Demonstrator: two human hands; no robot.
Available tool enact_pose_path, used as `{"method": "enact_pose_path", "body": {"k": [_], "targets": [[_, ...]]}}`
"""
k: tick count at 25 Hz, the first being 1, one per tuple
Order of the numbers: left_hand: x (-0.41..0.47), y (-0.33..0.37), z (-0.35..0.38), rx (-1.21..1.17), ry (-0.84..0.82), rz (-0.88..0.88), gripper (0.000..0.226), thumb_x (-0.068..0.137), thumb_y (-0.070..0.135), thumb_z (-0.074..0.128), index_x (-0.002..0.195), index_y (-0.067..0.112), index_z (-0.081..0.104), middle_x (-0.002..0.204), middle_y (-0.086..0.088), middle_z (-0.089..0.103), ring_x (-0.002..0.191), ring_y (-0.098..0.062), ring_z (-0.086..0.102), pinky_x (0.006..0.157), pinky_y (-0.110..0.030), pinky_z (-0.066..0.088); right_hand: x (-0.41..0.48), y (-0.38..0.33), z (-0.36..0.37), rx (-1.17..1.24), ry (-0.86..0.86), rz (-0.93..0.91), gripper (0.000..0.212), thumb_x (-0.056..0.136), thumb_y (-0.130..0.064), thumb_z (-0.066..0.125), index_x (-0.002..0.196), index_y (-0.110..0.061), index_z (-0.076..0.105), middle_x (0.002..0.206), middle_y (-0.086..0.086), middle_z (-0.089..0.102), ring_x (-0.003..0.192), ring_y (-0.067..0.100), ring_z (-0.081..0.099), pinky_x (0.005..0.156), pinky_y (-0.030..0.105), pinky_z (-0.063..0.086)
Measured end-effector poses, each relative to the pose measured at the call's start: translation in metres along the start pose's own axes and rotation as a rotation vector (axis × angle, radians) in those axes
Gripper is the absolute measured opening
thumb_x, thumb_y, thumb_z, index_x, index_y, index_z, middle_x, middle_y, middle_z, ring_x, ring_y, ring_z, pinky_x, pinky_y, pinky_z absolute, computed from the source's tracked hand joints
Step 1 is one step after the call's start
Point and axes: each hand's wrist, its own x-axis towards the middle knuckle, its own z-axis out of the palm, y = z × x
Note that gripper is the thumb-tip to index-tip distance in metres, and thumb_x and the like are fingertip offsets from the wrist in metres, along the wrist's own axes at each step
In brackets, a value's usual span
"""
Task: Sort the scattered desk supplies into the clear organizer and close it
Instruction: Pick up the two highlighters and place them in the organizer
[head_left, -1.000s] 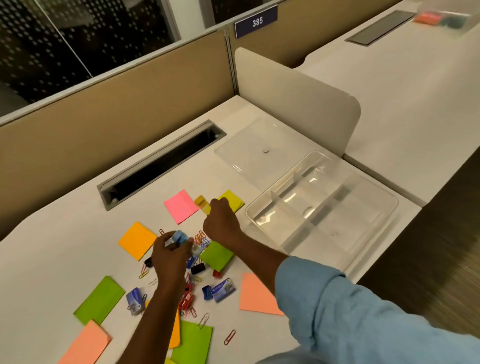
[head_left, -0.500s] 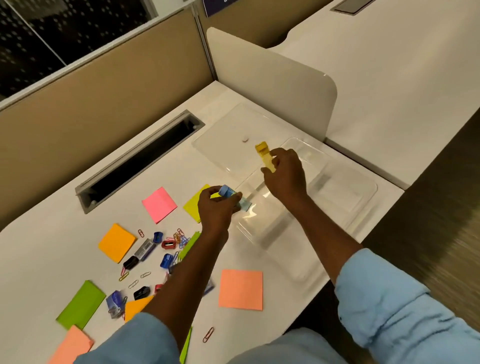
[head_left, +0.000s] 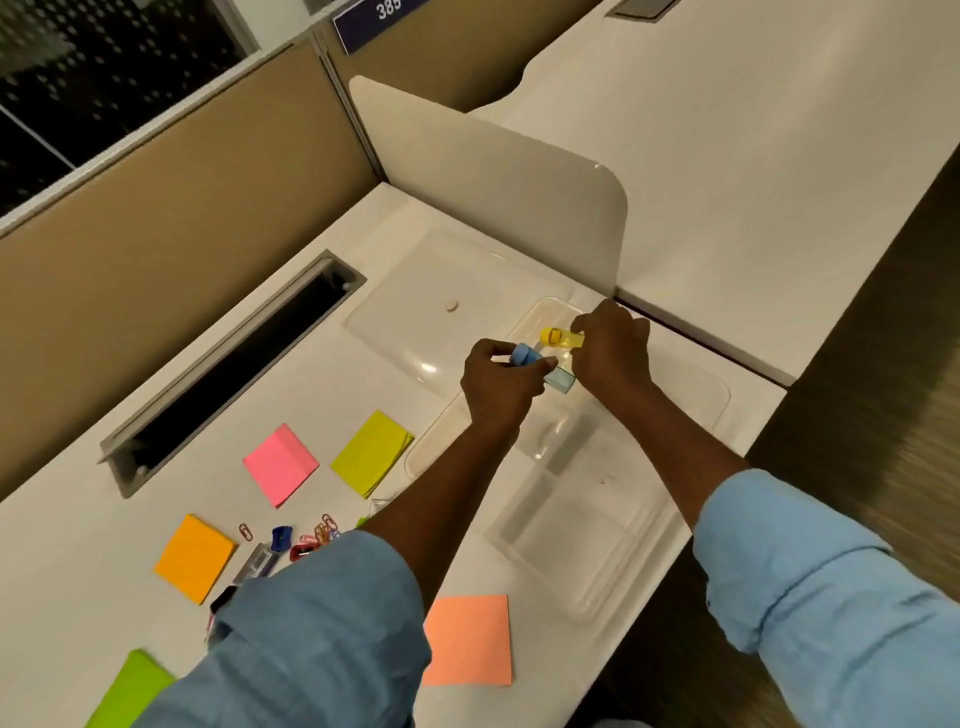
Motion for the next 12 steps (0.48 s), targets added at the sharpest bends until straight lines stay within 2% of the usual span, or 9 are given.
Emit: {"method": "enact_pose_path", "body": {"k": [4,8,12], "targets": [[0.012,-0.004,0.005,0.032,-0.015,-0.051,0.041,0.063,0.014,0.086,0.092,0.016,0.057,0.097,-0.016,0.066,0.072,-0.03,0.071,0.071,-0.04,0.061,0.006,0.0,0.007,-0.14,-0.006,0.014,0.026,0.079,-0.017,0.071,0.104,-0.011,0.068,0.106,0.008,0.059,0.106,0.03,0.048,0.082,0.039,0.035],[0.021,-0.008,0.002,-0.002,-0.039,-0.079,0.044,0.067,0.013,0.084,0.103,0.009,0.058,0.099,-0.018,0.067,0.074,-0.027,0.071,0.072,-0.037,0.061,0.007,0.0,0.012,-0.291,-0.025,-0.053,0.021,0.082,-0.024,0.07,0.101,-0.015,0.068,0.102,0.004,0.059,0.105,0.026,0.045,0.073,0.035,0.025],[0.022,-0.007,-0.001,-0.054,-0.036,-0.101,0.039,0.071,0.01,0.08,0.101,0.008,0.057,0.105,-0.02,0.065,0.078,-0.029,0.071,0.071,-0.034,0.061,0.004,0.0,0.012,-0.203,-0.064,-0.035,0.027,0.082,-0.02,0.07,0.107,-0.012,0.065,0.109,0.007,0.058,0.108,0.027,0.045,0.08,0.037,0.032]]}}
